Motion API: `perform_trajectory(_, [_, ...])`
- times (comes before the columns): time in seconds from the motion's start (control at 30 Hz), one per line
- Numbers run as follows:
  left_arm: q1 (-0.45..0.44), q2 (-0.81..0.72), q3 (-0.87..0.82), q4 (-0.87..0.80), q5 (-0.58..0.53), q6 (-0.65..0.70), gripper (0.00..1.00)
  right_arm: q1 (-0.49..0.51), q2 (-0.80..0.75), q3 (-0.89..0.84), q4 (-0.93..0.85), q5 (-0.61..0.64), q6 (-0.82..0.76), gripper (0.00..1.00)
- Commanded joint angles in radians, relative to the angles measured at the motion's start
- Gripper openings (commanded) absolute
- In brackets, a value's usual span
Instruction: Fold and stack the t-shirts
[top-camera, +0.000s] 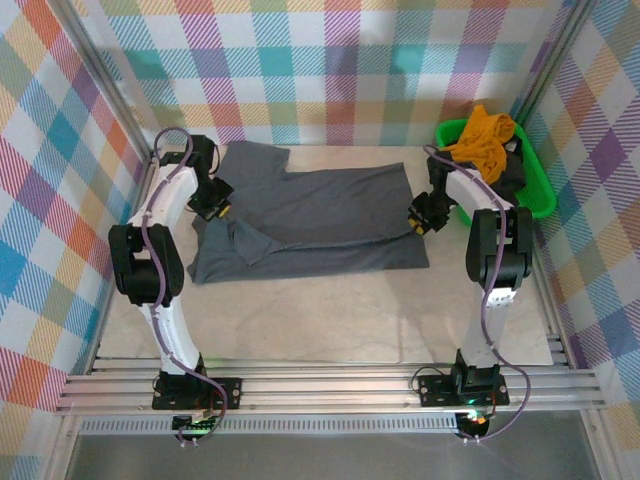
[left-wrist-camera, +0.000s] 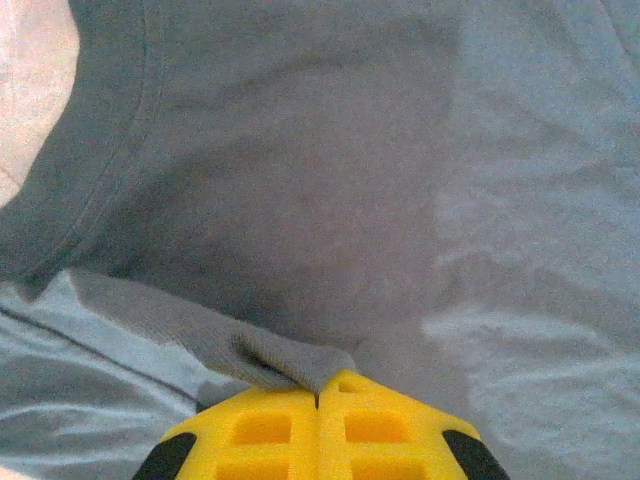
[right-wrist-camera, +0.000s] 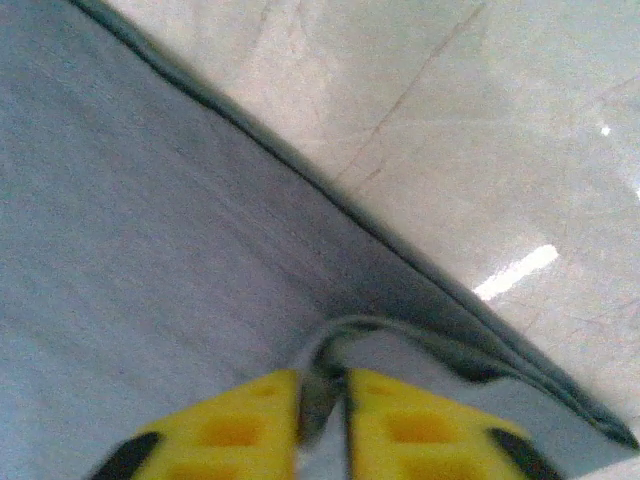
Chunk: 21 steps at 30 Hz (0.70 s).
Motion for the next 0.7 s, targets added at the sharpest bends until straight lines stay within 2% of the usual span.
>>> perform_trajectory(0.0, [0.022,0.017,0.041,0.013,-0.026,0.041,0.41,0.006,0.009,0.061,-0.051,0.027,-0.070,0.34])
perform_trajectory(0.03, [0.022,0.005,0.035,0.026,-0.029,0.055,0.62,0.007,0.002,0.080,-0.070,0.033,-0.098,0.40])
perform_trajectory(0.07, [0.022,-0.012,0.026,0.025,-0.039,0.064,0.67,0.008,-0.011,0.087,-0.089,0.042,-0.122,0.44])
perform_trajectory(0.2, [0.031,-0.149,-0.124,0.003,-0.074,0.047,0.69,0.011,-0.116,-0.004,-0.087,0.045,-0.178,0.50])
perform_trajectory(0.3, [0.039,-0.266,-0.330,0.033,-0.041,-0.026,0.65,0.022,-0.199,-0.131,-0.040,0.014,-0.193,0.47])
perform_trajectory(0.4, [0.042,-0.285,-0.474,0.102,0.028,-0.089,0.56,0.058,-0.247,-0.238,0.018,-0.007,-0.202,0.39])
perform_trajectory(0.47, [0.053,-0.248,-0.511,0.142,0.061,-0.121,0.48,0.081,-0.235,-0.261,0.042,-0.024,-0.201,0.33])
perform_trajectory(0.57, [0.073,-0.162,-0.504,0.177,0.072,-0.132,0.40,0.106,-0.180,-0.256,0.060,-0.035,-0.201,0.23])
perform_trajectory(0.67, [0.083,-0.092,-0.472,0.179,0.052,-0.133,0.36,0.114,-0.116,-0.236,0.050,-0.017,-0.204,0.21])
